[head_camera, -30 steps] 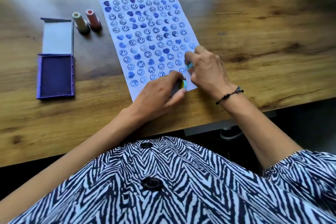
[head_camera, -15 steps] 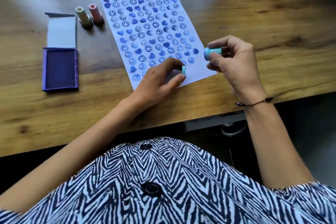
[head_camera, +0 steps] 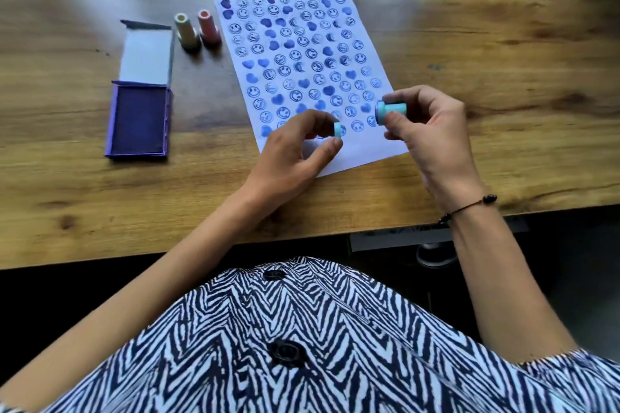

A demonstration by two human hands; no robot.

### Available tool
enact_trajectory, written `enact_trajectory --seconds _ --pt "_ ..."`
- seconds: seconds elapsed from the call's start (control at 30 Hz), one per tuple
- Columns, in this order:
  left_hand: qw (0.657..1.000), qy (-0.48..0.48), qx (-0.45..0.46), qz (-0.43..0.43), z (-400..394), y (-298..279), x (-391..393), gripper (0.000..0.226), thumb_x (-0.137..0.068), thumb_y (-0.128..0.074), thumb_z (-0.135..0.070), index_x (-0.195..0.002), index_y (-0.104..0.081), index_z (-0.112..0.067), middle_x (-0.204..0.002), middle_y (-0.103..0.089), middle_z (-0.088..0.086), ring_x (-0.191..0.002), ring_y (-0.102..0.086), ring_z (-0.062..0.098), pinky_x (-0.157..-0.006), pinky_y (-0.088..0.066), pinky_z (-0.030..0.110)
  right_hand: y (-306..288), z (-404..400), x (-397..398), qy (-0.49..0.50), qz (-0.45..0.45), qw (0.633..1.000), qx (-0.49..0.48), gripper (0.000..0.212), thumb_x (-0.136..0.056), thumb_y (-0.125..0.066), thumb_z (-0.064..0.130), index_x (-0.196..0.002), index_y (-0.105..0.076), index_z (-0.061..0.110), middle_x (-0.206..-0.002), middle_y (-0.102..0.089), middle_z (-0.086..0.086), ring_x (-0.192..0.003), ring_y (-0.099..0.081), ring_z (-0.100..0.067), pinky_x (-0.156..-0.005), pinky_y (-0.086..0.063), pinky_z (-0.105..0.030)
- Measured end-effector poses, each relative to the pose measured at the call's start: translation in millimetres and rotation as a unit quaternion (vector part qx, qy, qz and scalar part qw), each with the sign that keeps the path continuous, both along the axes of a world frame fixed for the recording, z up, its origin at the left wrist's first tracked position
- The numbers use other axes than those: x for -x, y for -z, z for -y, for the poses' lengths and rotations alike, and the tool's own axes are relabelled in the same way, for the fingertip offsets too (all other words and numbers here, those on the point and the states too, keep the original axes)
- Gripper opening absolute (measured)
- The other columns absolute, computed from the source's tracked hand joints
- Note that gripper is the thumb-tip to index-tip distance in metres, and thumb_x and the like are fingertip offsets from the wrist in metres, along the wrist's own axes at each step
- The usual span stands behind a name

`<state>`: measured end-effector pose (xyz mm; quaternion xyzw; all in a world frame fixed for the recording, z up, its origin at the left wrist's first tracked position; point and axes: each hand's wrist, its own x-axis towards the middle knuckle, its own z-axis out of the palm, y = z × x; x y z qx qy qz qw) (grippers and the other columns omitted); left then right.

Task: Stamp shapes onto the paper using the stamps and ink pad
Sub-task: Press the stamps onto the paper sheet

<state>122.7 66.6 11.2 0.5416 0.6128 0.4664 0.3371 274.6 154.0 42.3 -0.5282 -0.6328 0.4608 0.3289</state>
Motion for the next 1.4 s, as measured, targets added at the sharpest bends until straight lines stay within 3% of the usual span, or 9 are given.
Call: enact_trajectory --seconds 0.17,0.33,0.4,0.53,0.9,1.0,1.17,1.3,1.4 --pt "0.976 -0.196 -0.01 0.098 32 -1 22 0.015 -0.082 -0.055 -0.025 -0.096 -0.057 -0.02 -0.088 -0.062 -0.004 -0.083 -0.059 0.008 -0.079 -0.047 0.02 -8 7 64 -0.148 0.069 0.984 -0.069 0.015 -0.075 -0.068 0.005 -0.086 -0.066 0.013 -0.085 -0.067 -0.005 -0.07 -0.058 -0.01 -0.063 -0.049 -0.019" --pt "0.826 -0.437 -0.042 0.352 64 -4 58 0.013 -0.093 -0.047 -0.014 -0.082 -0.053 -0.015 -0.075 -0.059 0.006 -0.067 -0.055 0.014 -0.068 -0.046 0.025 -13 33 183 -0.336 0.108 0.897 -0.265 0.015 -0.071 -0.061 0.001 -0.084 -0.066 0.005 -0.089 -0.065 -0.014 -0.083 -0.058 -0.025 -0.074 -0.039 -0.026" --pt "0.8 -0.459 -0.055 0.382 75 -4 63 0.014 -0.093 -0.045 -0.014 -0.082 -0.053 -0.013 -0.075 -0.059 0.008 -0.067 -0.056 0.015 -0.071 -0.045 0.027 -6 44 220 -0.385 0.137 0.848 -0.339 0.016 -0.072 -0.054 -0.001 -0.085 -0.063 0.003 -0.092 -0.064 -0.018 -0.087 -0.058 -0.031 -0.071 -0.036 -0.031" --pt "0.774 -0.495 -0.066 0.39 85 -7 67 0.014 -0.093 -0.046 -0.014 -0.081 -0.053 -0.013 -0.077 -0.057 0.008 -0.073 -0.054 0.017 -0.079 -0.044 0.035 16 57 245 -0.48 0.256 0.755 -0.365 0.019 -0.076 -0.05 0.004 -0.094 -0.055 0.004 -0.102 -0.057 -0.017 -0.09 -0.054 -0.035 -0.063 -0.038 -0.037" --pt "0.756 -0.521 -0.095 0.384 85 -10 78 0.017 -0.093 -0.045 -0.015 -0.078 -0.052 -0.013 -0.073 -0.056 0.007 -0.069 -0.052 0.018 -0.073 -0.044 0.03 3 42 254 -0.542 0.268 0.713 -0.357 0.024 -0.071 -0.048 -0.003 -0.09 -0.059 0.005 -0.099 -0.058 -0.017 -0.085 -0.054 -0.036 -0.059 -0.031 -0.032" --pt "0.759 -0.52 -0.101 0.379 83 -9 81 0.019 -0.094 -0.044 -0.014 -0.076 -0.051 -0.013 -0.07 -0.055 0.007 -0.065 -0.051 0.017 -0.067 -0.043 0.027 -1 38 257 -0.523 0.187 0.756 -0.346 0.024 -0.068 -0.048 -0.002 -0.085 -0.064 0.005 -0.093 -0.061 -0.018 -0.083 -0.057 -0.036 -0.057 -0.039 -0.035" --pt "0.765 -0.525 -0.118 0.355 76 -5 83 0.019 -0.093 -0.045 -0.015 -0.075 -0.051 -0.016 -0.066 -0.052 0.001 -0.059 -0.049 0.01 -0.064 -0.042 0.025 12 44 251 -0.535 0.229 0.755 -0.302 0.021 -0.071 -0.054 0.002 -0.087 -0.065 0.007 -0.095 -0.062 -0.013 -0.088 -0.056 -0.029 -0.063 -0.037 -0.031" --pt "0.815 -0.464 -0.124 0.325 53 -10 74 0.012 -0.086 -0.048 -0.024 -0.076 -0.052 -0.018 -0.067 -0.056 0.0 -0.06 -0.052 0.011 -0.062 -0.044 0.024 5 22 225 -0.403 0.052 0.901 -0.153 0.015 -0.069 -0.065 -0.004 -0.081 -0.069 0.002 -0.074 -0.059 -0.004 -0.063 -0.05 -0.006 -0.059 -0.036 -0.014" --pt "0.908 -0.314 -0.089 0.264 28 -12 45 0.012 -0.082 -0.05 -0.032 -0.083 -0.054 -0.02 -0.075 -0.062 0.0 -0.068 -0.061 0.011 -0.068 -0.05 0.023 9 -4 161 -0.219 -0.064 0.971 -0.076 0.015 -0.07 -0.071 -0.001 -0.081 -0.067 0.008 -0.074 -0.064 -0.001 -0.066 -0.057 -0.007 -0.067 -0.049 -0.026"
